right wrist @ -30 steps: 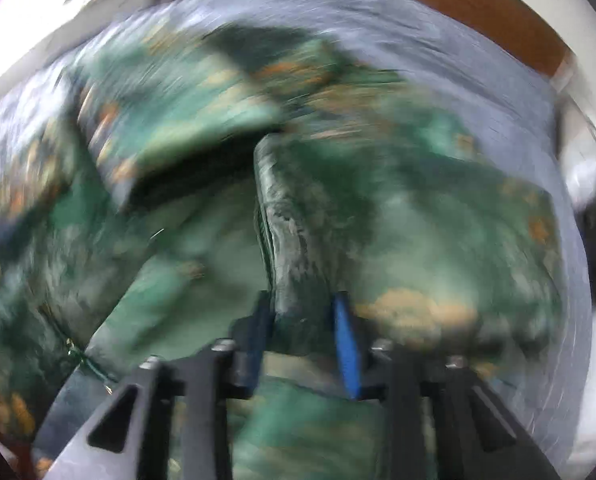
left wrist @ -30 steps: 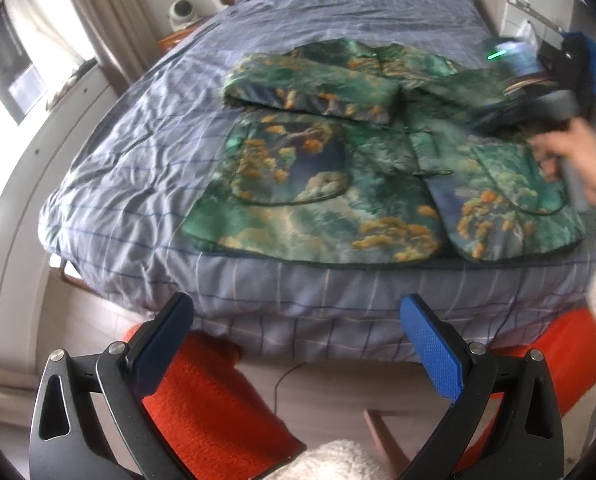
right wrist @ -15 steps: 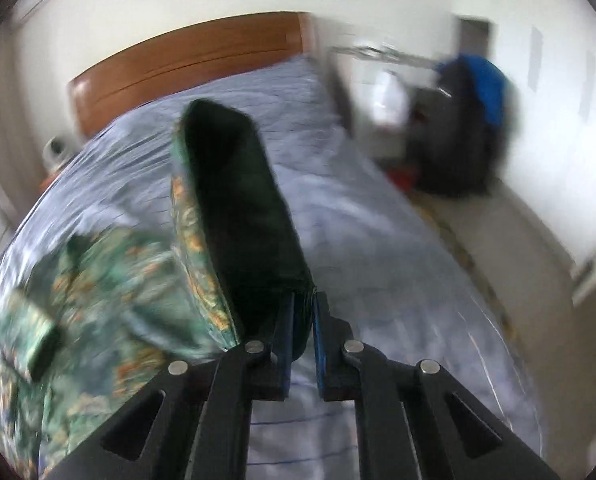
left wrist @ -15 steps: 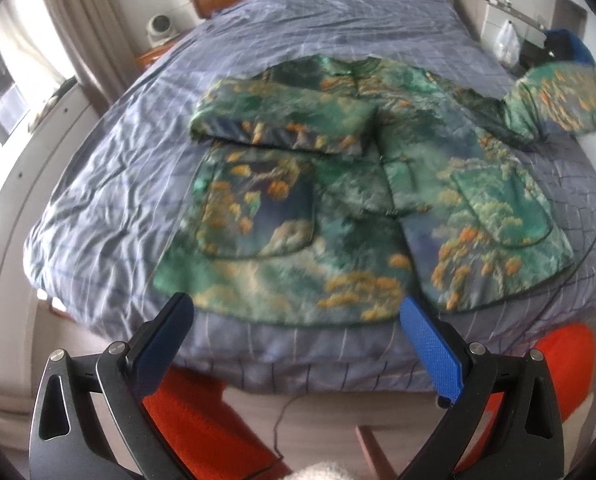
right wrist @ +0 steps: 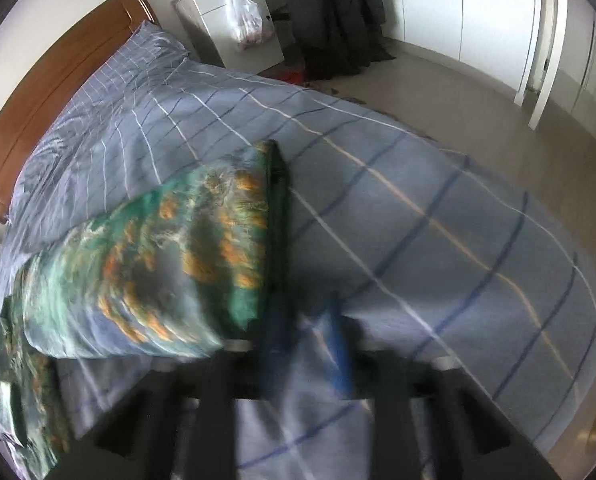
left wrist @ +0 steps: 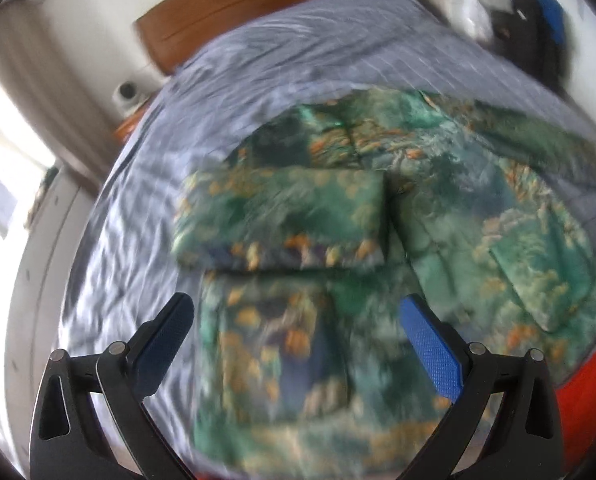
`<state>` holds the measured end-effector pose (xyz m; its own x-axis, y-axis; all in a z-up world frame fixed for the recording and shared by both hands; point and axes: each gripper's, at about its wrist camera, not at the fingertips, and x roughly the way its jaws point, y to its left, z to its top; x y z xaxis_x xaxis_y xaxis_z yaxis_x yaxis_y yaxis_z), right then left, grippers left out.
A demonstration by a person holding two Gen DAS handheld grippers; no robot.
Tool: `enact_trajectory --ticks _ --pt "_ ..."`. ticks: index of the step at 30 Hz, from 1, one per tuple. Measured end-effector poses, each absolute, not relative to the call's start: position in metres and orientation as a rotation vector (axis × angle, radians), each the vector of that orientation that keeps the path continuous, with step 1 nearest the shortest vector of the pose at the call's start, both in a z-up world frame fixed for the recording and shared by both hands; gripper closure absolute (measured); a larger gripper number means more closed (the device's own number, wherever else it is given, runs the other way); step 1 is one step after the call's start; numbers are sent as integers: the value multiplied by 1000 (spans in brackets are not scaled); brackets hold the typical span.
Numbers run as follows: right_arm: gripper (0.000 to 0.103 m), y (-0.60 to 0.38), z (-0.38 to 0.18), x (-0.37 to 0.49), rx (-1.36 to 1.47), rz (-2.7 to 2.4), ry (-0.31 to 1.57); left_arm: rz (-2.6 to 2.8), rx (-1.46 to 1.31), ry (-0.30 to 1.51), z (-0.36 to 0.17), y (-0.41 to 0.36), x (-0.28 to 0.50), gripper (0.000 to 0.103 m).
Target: Fold large clothes
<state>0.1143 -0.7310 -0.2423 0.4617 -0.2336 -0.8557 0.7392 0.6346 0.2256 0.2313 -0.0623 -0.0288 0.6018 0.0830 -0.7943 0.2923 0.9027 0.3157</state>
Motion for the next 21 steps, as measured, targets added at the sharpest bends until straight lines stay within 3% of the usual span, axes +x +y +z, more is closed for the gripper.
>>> enact_trajectory --ticks 1,7,11,13,14,16,17,18,21 --pt "31 -734 -242 106 650 -650 887 -143 470 928 -39 -72 242 0" --pt "30 -716 -218 39 657 -565 798 -211 600 1014 -122 -137 309 0" --pt "30 -671 -202 8 549 -504 785 -153 603 1081 -164 -139 334 4" --pt "29 -641 -195 -8 493 -472 767 -152 526 1112 -169 -124 338 27" --pt "29 -629 -193 -14 474 -464 757 -163 459 1130 -169 -113 340 34" --pt "28 -603 -190 -26 442 -452 731 -173 383 1133 -164 -97 339 71" --pt "28 -590 -190 -31 429 -444 716 -180 343 1135 -160 -89 338 81" --pt "28 -579 -189 -33 421 -437 706 -169 300 1128 -153 -77 337 88" --pt "28 -549 -187 -32 420 -411 672 -132 162 1067 -119 -37 331 89"
